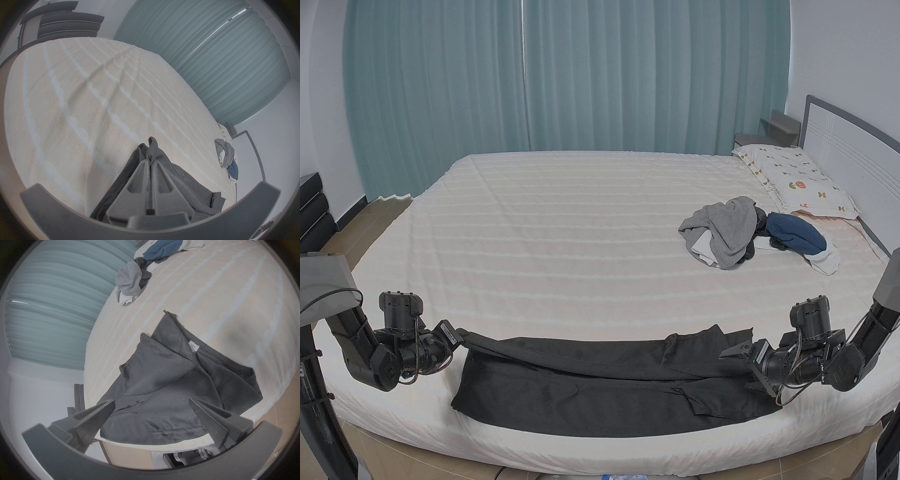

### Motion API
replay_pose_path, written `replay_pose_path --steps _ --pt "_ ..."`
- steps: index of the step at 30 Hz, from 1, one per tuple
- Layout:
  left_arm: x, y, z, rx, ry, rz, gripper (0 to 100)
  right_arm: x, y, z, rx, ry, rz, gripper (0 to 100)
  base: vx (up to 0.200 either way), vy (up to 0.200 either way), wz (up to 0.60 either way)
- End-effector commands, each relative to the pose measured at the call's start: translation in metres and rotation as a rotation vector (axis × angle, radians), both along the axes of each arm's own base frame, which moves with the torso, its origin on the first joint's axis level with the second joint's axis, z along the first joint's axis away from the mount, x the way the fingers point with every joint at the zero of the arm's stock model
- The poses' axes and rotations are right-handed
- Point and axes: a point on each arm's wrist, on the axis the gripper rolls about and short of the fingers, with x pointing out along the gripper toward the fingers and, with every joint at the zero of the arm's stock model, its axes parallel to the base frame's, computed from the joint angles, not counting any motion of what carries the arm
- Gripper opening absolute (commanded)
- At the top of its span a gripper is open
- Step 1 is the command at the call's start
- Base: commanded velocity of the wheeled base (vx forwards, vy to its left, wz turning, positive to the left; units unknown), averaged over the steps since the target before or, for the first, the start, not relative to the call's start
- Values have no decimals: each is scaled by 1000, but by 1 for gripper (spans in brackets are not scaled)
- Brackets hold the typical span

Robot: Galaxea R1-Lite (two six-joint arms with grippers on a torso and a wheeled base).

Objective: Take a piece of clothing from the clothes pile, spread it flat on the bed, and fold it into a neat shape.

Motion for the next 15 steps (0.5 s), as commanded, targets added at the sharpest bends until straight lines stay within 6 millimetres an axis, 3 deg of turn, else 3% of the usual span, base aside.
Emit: replay_pose_path --steps 1,9,10,15 --pt "0 0 1 -2 -3 0 0 6 1 -15 -21 40 -12 100 0 0 0" --pt "0 0 1 -3 -6 1 0 19 3 -19 -14 42 -100 100 0 0 0" --pt "0 0 1 -3 -4 3 0 22 3 -18 -1 39 -129 0 0 0 0" --pt "0 0 1 -3 -6 1 0 25 3 -18 -2 36 -140 0 0 0 0"
